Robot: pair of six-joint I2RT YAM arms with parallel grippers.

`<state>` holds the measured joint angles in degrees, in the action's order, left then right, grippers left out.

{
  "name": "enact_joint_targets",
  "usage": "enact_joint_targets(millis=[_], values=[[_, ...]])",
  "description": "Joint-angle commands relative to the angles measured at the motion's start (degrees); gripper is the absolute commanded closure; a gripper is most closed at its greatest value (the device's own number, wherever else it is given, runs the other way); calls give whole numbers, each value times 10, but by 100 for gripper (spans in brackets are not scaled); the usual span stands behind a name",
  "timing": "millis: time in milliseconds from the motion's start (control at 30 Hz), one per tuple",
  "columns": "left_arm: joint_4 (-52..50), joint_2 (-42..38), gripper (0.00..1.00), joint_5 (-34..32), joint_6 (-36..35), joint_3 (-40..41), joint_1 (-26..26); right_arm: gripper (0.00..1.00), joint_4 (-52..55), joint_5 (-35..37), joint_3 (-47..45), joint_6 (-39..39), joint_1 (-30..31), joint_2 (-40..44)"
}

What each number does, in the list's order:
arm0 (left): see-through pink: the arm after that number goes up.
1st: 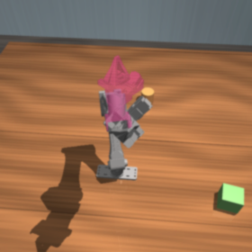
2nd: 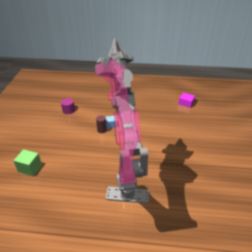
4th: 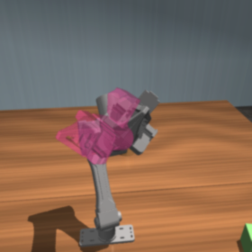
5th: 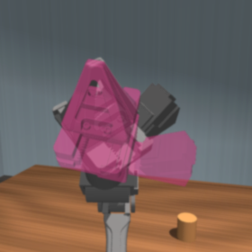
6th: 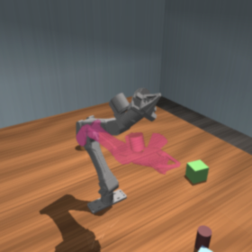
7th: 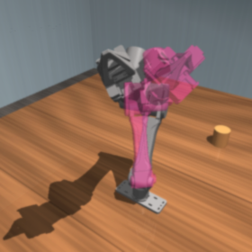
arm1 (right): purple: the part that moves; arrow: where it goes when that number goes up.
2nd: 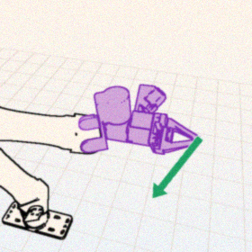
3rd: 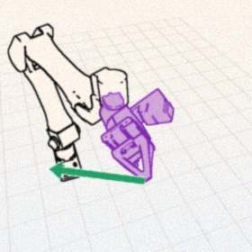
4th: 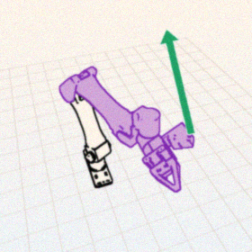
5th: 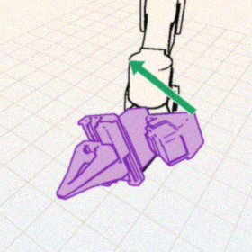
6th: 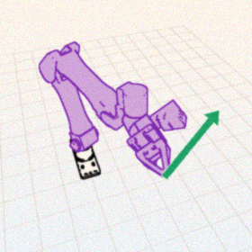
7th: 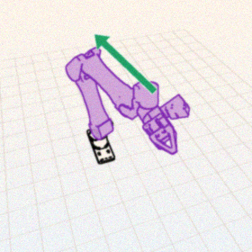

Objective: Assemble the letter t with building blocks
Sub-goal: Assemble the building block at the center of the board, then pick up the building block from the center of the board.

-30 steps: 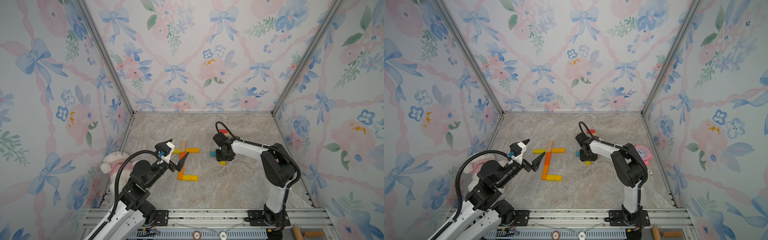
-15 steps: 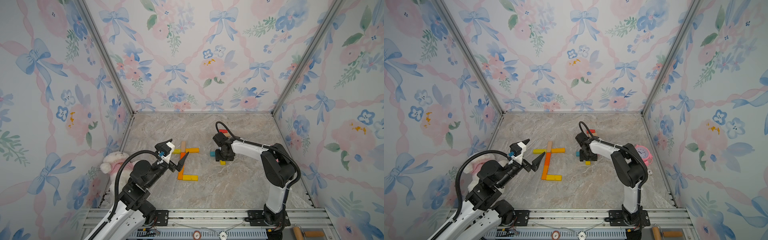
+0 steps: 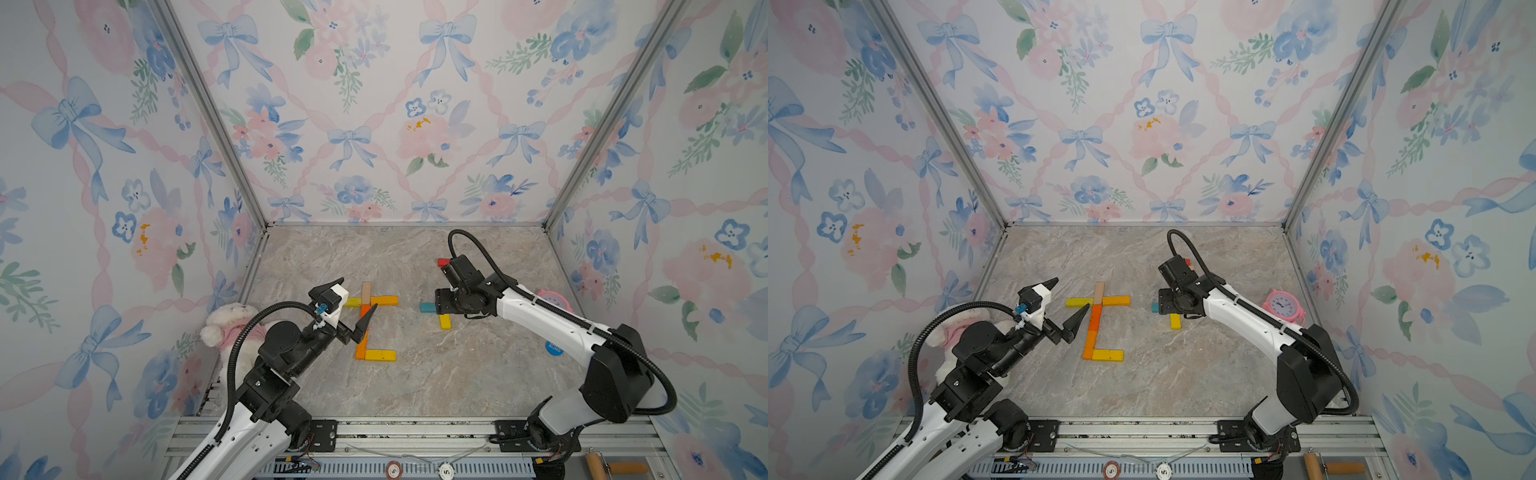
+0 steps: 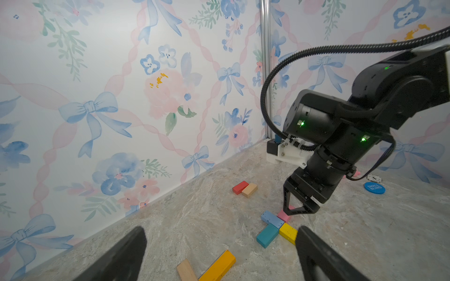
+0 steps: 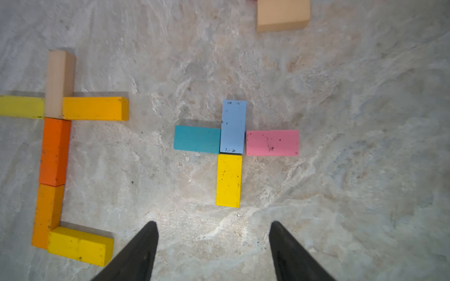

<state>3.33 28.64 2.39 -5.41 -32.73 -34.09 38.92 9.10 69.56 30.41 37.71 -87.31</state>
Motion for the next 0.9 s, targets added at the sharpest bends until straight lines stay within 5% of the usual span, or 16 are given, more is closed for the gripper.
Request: enact_joint_targets(millis=[0, 500, 867], values=[[19, -8, 2, 4, -3, 4, 4, 23, 22, 28, 1, -22, 2, 28], [21, -12, 2, -1, -3, 8, 3, 18, 20, -3, 3, -76, -83, 152], [21, -4, 2, -3, -4, 7, 4, 18, 65, -36, 55, -80, -160, 113]])
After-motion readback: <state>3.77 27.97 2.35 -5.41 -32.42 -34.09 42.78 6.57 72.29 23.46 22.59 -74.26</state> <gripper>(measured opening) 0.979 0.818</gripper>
